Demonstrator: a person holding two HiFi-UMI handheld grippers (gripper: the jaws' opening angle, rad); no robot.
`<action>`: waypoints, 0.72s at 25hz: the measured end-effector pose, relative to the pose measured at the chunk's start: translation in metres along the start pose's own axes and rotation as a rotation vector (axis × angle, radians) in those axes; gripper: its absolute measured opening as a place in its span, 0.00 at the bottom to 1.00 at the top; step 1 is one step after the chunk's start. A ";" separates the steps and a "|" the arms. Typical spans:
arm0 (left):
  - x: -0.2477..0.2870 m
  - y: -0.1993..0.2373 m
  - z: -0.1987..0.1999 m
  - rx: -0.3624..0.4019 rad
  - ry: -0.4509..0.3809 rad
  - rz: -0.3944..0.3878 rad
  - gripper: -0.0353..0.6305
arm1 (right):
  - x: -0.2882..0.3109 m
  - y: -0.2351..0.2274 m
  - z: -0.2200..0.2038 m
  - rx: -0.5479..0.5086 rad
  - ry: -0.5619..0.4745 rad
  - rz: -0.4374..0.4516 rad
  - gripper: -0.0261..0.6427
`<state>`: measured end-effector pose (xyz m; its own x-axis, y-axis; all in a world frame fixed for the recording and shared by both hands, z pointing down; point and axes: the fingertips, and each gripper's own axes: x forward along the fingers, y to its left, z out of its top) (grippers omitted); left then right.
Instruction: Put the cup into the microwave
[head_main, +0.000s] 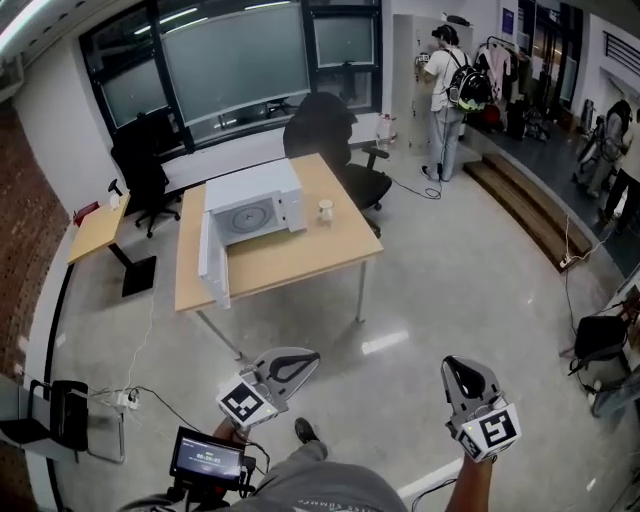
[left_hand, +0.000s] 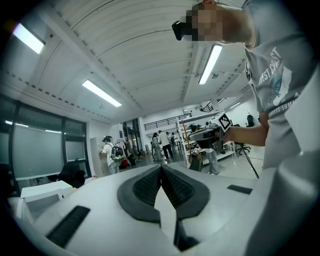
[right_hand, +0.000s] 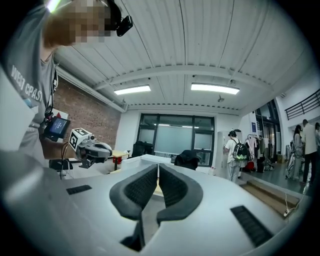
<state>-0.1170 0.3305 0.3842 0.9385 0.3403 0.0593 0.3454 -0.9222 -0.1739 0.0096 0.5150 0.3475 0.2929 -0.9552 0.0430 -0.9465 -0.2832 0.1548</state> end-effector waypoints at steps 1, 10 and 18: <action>0.000 0.016 -0.001 0.003 -0.003 0.002 0.08 | 0.017 -0.001 0.002 -0.001 0.000 0.005 0.07; -0.001 0.156 -0.023 -0.004 -0.027 0.028 0.08 | 0.164 -0.010 0.007 -0.003 0.004 0.023 0.07; -0.014 0.246 -0.040 0.003 -0.052 0.027 0.09 | 0.272 -0.005 0.017 -0.019 -0.010 0.032 0.07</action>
<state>-0.0449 0.0917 0.3800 0.9458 0.3247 0.0030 0.3200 -0.9306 -0.1775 0.0914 0.2551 0.3415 0.2606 -0.9647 0.0382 -0.9527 -0.2506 0.1718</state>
